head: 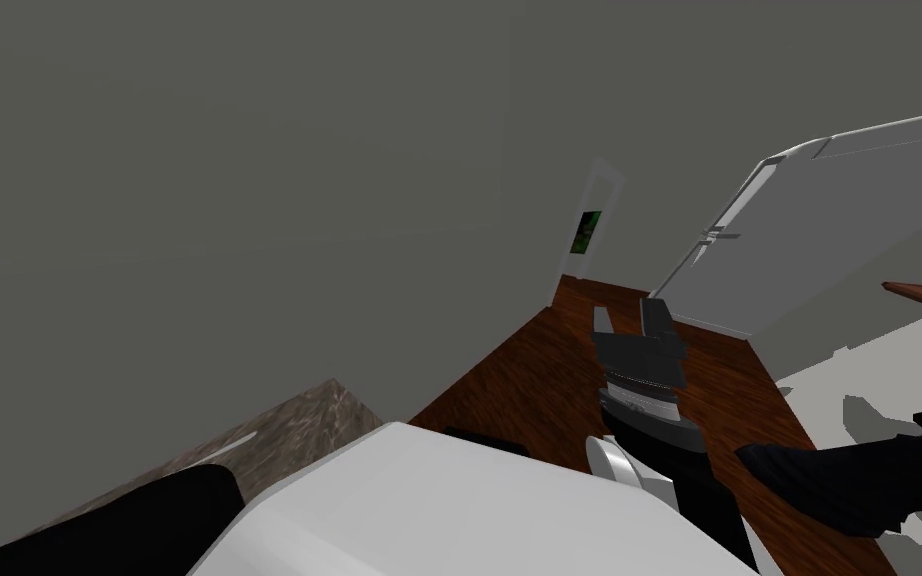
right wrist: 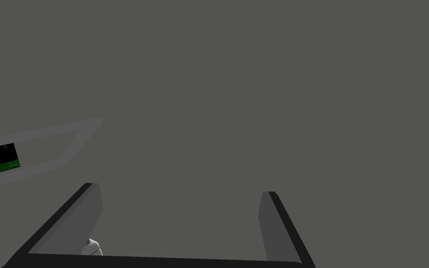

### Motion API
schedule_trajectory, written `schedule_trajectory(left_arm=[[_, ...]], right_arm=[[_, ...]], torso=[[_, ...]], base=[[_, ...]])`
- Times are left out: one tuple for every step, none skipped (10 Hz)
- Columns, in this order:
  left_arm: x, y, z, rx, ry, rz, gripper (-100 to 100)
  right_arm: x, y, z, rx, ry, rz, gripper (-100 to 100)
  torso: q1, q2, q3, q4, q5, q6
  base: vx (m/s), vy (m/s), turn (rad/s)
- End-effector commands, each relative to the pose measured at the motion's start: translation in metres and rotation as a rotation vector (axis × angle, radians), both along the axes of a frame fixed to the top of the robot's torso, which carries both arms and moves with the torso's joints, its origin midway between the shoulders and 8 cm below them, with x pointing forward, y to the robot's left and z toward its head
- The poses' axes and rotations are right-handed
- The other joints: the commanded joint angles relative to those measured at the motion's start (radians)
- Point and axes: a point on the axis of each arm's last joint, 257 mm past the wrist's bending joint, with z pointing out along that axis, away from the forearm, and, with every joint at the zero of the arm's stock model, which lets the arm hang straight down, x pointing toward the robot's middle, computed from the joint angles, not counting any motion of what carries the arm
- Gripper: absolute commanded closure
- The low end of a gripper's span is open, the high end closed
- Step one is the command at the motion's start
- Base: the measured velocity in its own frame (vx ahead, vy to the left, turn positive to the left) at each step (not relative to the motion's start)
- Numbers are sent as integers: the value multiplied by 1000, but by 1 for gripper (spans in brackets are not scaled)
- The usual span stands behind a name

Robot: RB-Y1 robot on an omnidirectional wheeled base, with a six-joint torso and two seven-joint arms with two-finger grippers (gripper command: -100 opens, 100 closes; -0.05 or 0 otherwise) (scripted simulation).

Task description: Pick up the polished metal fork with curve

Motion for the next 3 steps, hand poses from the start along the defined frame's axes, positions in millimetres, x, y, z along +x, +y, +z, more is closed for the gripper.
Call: schedule_trajectory(left_arm=[[2, 5, 12, 1, -2, -7, 100], [1, 3, 9, 1, -1, -4, 100], [1, 3, 10, 1, -1, -5, 0]], right_arm=[[0, 0, 0, 0, 0, 0, 0], [0, 0, 0, 0, 0, 0, 0], [0, 0, 0, 0, 0, 0, 0]], torso=[[0, 0, 0, 0, 0, 0], [0, 0, 0, 0, 0, 0], [0, 0, 0, 0, 1, 0]], base=[[9, 4, 30], [0, 0, 0], [0, 0, 0]])
